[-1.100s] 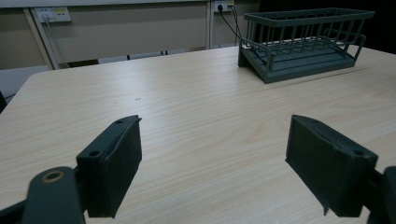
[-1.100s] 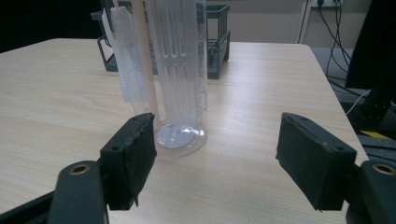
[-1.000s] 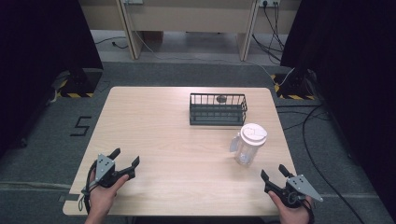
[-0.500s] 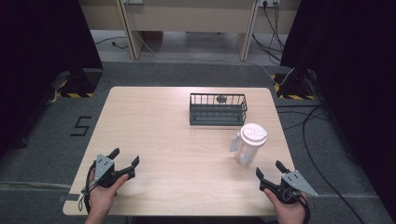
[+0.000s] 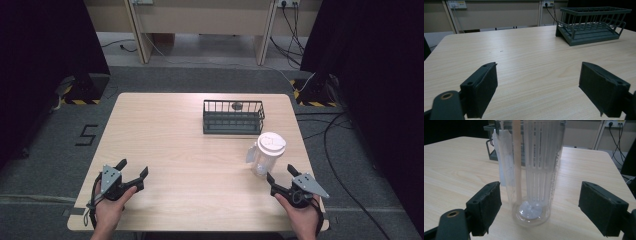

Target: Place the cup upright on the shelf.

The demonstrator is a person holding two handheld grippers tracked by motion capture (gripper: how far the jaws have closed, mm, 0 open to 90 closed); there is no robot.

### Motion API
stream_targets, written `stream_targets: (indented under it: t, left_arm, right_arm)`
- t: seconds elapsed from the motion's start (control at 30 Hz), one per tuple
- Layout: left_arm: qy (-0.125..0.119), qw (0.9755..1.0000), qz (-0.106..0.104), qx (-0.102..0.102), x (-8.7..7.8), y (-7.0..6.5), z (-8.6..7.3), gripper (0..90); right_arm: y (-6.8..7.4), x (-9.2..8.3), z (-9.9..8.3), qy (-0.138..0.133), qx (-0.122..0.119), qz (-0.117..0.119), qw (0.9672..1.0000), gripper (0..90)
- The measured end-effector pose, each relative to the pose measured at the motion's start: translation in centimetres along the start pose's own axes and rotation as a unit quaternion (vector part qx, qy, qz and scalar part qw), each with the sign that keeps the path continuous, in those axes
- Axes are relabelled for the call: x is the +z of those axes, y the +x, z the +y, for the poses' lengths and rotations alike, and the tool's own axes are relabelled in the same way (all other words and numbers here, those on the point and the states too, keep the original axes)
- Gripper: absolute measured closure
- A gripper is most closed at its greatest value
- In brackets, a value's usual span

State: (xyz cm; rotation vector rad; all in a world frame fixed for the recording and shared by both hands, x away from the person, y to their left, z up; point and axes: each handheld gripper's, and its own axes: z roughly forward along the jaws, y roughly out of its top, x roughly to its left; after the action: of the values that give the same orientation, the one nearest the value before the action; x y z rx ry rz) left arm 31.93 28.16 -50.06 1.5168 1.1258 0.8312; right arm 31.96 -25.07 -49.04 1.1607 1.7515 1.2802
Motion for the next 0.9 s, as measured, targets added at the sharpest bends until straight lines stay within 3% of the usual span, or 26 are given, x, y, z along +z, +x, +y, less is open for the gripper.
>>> stream_targets:
  t: [0.4, 0.9]
  left_arm:
    - [0.003, 1.0000, -0.003, -0.003, 0.1, -0.3, 0.1, 14.7]
    - [0.000, 0.9999, -0.011, -0.012, 0.2, -0.3, 0.1, 14.7]
  right_arm:
    - [0.3, 3.4, 0.4, 0.015, 0.000, 0.010, 0.9998, 18.4]
    - [0.6, 5.6, 0.1, 0.004, 0.013, 0.009, 0.9999, 15.4]
